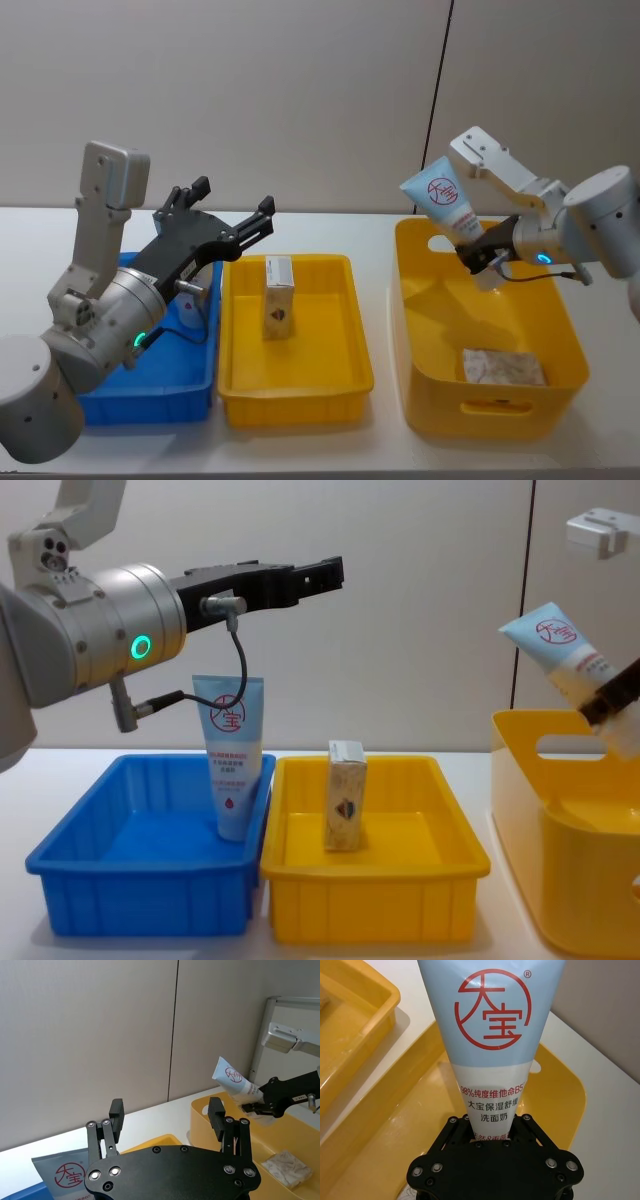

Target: Bimanual collaborative sorting of washing and personal care products

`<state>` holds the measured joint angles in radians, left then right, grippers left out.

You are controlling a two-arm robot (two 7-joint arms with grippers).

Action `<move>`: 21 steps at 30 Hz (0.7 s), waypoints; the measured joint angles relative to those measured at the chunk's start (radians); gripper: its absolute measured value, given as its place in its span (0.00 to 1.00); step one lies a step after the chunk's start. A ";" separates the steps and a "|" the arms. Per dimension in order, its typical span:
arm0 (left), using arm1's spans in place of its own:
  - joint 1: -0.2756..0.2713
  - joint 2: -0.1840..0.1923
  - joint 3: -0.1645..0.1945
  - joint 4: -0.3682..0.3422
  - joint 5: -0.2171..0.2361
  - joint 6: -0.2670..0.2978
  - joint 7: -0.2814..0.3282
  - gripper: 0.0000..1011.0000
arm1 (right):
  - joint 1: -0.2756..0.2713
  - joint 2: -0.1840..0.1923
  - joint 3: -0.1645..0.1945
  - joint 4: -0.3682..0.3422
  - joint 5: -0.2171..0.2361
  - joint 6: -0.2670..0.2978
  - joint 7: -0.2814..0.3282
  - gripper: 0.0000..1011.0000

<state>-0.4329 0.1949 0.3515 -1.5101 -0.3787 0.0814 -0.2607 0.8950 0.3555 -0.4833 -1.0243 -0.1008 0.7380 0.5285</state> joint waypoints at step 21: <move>0.000 0.000 0.000 0.000 0.000 0.000 0.000 0.99 | 0.012 -0.002 -0.010 -0.007 -0.013 0.005 0.011 0.70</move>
<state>-0.4329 0.1949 0.3515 -1.5103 -0.3787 0.0814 -0.2608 0.9074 0.3538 -0.4938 -1.0313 -0.1143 0.7429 0.5391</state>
